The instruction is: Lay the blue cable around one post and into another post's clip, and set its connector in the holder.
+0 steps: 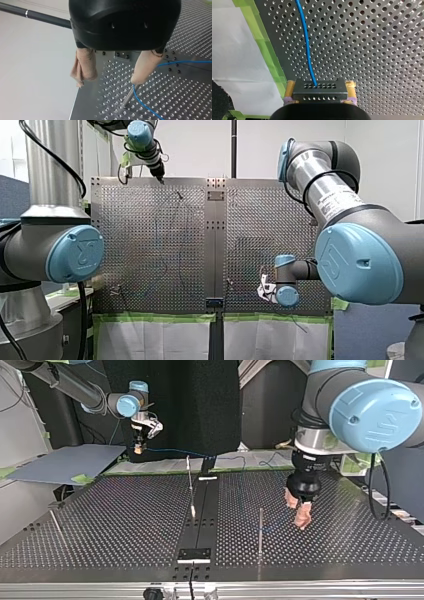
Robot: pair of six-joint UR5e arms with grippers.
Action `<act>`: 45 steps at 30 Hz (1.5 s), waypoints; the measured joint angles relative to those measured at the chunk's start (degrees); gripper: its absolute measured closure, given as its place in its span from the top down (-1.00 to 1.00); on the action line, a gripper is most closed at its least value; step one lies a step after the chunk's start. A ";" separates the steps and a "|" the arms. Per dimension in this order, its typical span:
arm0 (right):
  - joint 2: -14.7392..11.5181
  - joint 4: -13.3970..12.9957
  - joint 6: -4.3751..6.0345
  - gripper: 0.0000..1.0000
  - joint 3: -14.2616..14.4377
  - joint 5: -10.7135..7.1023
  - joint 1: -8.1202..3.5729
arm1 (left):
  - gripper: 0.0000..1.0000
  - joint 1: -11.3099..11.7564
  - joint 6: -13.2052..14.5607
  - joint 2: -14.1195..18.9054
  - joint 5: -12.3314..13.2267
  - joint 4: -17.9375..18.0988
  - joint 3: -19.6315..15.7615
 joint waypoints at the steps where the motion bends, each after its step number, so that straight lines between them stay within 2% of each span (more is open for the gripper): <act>1: 0.01 0.00 0.00 -1.00 -0.01 -0.01 0.00 | 1.00 -0.03 0.57 0.00 0.00 -0.55 0.19; 8: 0.02 -0.15 0.10 -1.00 -0.02 -0.07 0.06 | 1.00 -0.28 4.79 0.00 0.01 -4.16 0.58; 21: 0.02 -0.25 0.14 -1.00 -0.03 -0.08 0.13 | 1.00 -0.71 12.20 0.01 0.07 -4.74 0.57; 45: 0.02 -0.02 -0.01 -1.00 -0.05 -0.08 0.13 | 1.00 -0.91 11.96 0.01 0.01 -4.65 0.56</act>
